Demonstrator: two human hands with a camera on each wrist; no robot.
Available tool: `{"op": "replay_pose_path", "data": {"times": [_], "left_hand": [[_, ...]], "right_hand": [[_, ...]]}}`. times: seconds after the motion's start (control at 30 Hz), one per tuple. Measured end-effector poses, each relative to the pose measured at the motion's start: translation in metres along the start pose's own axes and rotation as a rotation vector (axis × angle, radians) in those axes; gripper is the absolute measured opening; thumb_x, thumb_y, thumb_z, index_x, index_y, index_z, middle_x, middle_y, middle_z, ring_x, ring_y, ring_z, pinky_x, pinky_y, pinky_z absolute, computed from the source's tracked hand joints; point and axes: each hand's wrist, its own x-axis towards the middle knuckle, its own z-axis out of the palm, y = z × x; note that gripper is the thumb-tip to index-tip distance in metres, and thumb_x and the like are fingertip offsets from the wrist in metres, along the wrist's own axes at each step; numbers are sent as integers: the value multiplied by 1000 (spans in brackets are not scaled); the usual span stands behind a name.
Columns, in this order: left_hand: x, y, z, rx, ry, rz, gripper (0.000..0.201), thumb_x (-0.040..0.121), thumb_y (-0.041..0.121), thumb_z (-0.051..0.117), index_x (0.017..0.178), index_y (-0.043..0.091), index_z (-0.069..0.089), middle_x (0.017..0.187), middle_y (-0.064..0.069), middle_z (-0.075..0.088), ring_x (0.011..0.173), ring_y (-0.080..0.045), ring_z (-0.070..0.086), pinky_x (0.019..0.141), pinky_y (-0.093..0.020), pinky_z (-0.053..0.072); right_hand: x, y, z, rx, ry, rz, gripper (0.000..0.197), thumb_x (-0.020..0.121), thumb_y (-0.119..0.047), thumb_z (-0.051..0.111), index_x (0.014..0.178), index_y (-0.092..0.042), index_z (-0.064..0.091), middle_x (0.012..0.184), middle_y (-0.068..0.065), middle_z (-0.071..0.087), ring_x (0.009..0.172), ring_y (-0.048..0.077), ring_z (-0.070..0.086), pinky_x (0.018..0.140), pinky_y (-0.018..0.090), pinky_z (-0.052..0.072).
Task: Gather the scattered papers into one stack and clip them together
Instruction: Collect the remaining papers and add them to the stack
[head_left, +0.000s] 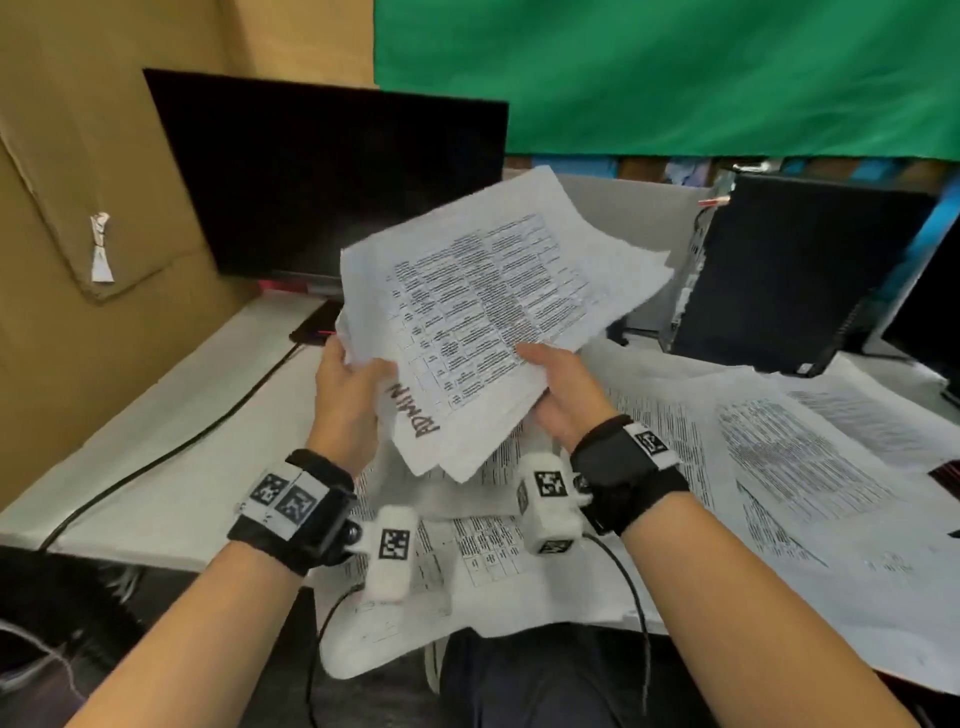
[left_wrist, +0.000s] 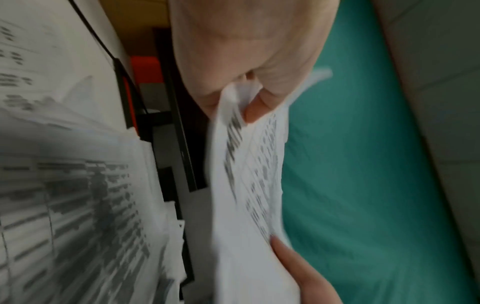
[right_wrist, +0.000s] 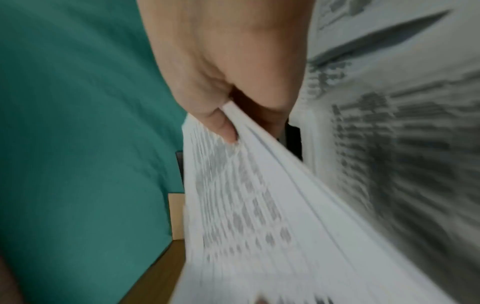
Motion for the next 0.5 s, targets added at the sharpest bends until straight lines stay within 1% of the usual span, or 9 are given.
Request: {"op": "replay_pose_path", "data": {"times": [0.07,0.1,0.17,0.2,0.27,0.33,0.4,0.43,0.5], "left_hand": [[12,0,-17,70,-48,-31,44,88,-2,53,130,10,48,120,-9,65,108,-28,64,72,-31,55],[18,4,-25,118,-59,-28,45,88,3,57,131,11,48,122,-10,64,108,-28,64,71,-30,54],[27,19,-35,198,-142,7,51,81,21,70,128,17,51,119,-10,66,98,-22,68,73,-31,53],[28,28,-34,245,-211,37,57,74,32,75,124,21,52,114,-7,69,94,-17,69,76,-31,54],[25,39,-23,375,-283,160,59,65,48,79,116,30,56,108,6,72,98,-12,69,86,-33,53],[18,42,-7,402,-201,346,41,74,45,75,110,35,59,106,15,70,104,-3,65,93,-29,51],[4,46,9,325,-100,508,33,83,29,71,111,34,55,109,17,64,104,5,61,91,-18,49],[-1,49,12,278,-91,589,34,85,24,70,112,34,51,111,15,61,105,5,60,89,-15,48],[-8,51,14,267,-176,700,37,86,24,67,118,29,49,119,3,59,113,-7,58,91,-17,47]], "right_hand": [[2,-16,-8,-132,41,-109,34,93,0,59,126,0,56,115,13,67,94,26,68,78,35,59],[0,-24,-11,-215,26,-152,29,93,1,59,122,-3,58,109,8,68,93,22,68,82,35,57],[-5,-36,-15,-360,11,-203,32,95,-1,57,126,-6,57,111,4,68,99,20,67,94,38,52],[-6,-39,-16,-389,0,-214,33,96,-2,56,129,-6,56,116,5,68,104,22,66,99,41,50],[-12,-42,-10,-473,-58,-267,28,98,-4,52,122,-15,59,124,8,66,113,24,65,103,45,48],[-21,-41,0,-543,-134,-334,23,98,-10,54,117,-23,60,124,3,67,115,19,65,101,40,50],[-34,-44,11,-566,-158,-398,26,92,-20,65,118,-24,63,119,-2,70,111,11,66,97,31,52],[-39,-45,13,-557,-146,-420,29,88,-23,69,117,-26,64,116,-4,71,108,8,67,95,29,53],[-42,-46,13,-511,-105,-456,30,83,-27,75,112,-26,66,110,-4,74,104,9,69,93,30,55]]}}
